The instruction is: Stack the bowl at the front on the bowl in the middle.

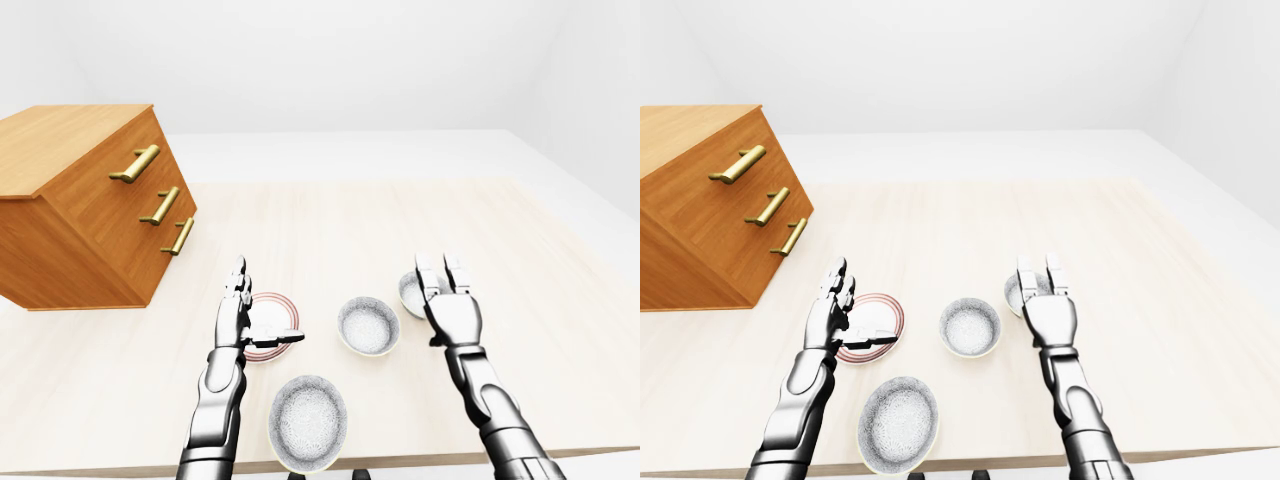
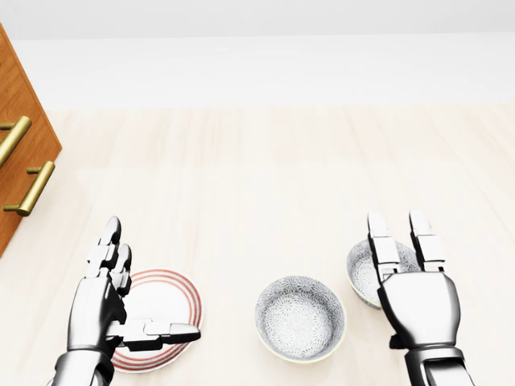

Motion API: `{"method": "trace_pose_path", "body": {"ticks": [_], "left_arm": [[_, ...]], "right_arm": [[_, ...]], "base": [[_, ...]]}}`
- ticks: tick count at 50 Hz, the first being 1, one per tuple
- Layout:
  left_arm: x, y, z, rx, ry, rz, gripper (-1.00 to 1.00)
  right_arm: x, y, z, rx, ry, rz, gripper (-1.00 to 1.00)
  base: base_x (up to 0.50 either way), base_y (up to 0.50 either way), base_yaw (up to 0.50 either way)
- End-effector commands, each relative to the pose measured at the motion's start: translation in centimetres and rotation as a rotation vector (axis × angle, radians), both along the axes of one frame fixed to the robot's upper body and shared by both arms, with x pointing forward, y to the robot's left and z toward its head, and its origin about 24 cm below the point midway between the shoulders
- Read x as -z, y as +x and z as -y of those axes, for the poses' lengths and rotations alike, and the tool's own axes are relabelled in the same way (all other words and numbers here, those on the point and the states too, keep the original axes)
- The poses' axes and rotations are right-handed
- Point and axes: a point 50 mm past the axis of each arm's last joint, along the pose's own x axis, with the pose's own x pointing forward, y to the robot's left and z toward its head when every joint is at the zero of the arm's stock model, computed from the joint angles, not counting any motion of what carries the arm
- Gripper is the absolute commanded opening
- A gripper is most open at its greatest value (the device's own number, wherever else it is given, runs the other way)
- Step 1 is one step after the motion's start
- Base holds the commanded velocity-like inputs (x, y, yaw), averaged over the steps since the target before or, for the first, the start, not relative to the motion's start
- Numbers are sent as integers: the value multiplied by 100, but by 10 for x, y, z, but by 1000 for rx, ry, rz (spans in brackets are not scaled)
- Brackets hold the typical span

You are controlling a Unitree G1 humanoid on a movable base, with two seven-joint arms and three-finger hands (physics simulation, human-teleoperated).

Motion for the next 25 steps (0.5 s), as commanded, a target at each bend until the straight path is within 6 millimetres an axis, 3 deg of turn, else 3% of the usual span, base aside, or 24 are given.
{"method": "trace_pose_path", "body": {"ticks": [1, 20, 21, 22, 25], "left_arm": [[0, 0, 0, 0, 0, -1, 100], [1, 0, 0, 0, -1, -2, 100], [2, 0, 0, 0, 0, -1, 100], [1, 0, 0, 0, 0, -2, 100], [1, 0, 0, 2, -1, -3, 100]], "right_arm": [[12, 9, 2, 7, 8, -70, 100], [18, 29, 2, 0, -14, -143, 100], [17, 29, 1, -8, -23, -138, 7], [18, 29, 1, -7, -22, -141, -100], [15, 24, -4, -27, -27, -115, -100]], "base": [[0, 0, 0], [0, 0, 0], [0, 0, 0], [0, 0, 0], [0, 0, 0]]}}
